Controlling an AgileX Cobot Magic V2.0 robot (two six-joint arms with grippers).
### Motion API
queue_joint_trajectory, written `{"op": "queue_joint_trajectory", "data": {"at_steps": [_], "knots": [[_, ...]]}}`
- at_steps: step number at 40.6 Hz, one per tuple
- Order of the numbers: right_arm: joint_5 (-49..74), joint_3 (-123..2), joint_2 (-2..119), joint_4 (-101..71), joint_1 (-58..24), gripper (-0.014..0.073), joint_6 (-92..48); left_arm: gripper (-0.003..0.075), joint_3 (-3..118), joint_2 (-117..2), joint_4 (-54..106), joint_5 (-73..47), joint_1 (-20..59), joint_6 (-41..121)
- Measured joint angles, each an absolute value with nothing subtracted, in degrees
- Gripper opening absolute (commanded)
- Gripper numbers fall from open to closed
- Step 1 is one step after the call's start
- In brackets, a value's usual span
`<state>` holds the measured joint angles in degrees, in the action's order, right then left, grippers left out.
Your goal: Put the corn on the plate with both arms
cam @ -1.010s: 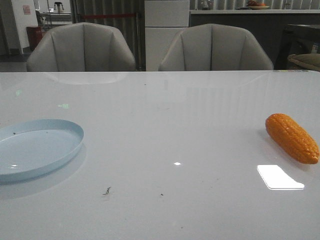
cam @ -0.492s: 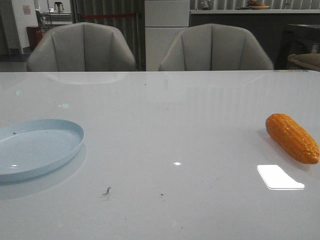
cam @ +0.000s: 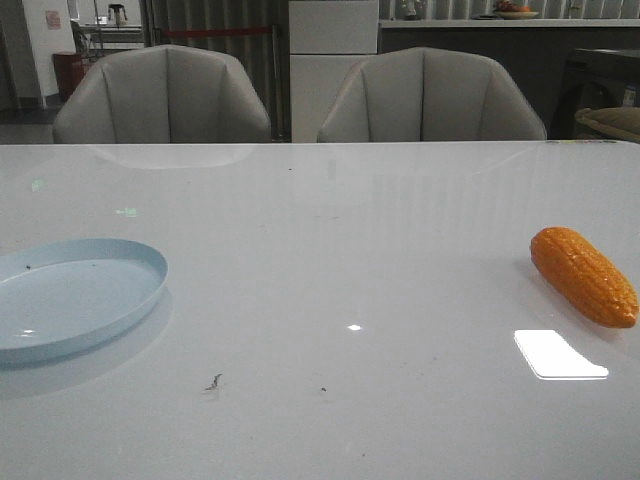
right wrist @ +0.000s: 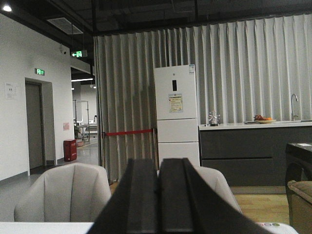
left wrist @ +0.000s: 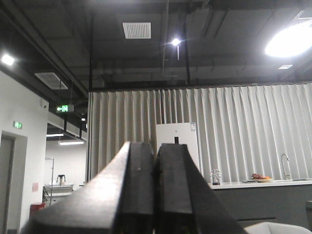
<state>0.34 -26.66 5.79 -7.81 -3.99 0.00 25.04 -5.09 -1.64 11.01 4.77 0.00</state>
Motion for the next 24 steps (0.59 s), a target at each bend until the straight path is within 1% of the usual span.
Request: {"op": "queue_joint_trajectory", "data": {"at_steps": [3,9,17,24], "knots": [[0.0,-31.62,12.29,-7.92,-3.99,0.0029,0.0,0.009,29.44,-10.6,-2.04,10.66,4.77,0.0],[-1.82,-34.08,23.07,-8.03,-3.99,0.0029,0.0,0.009,34.37,-21.43,-2.26,10.52,4.77,0.0],[-0.62,-34.08,36.32,-8.03,-3.99,0.0029,0.0,0.009,34.73,-33.67,-2.26,10.32,4.77,0.0],[4.15,-33.97,43.87,-8.33,-3.99,0.0029,0.0,0.009,34.73,-42.01,-2.26,9.91,4.77,0.0]]}}
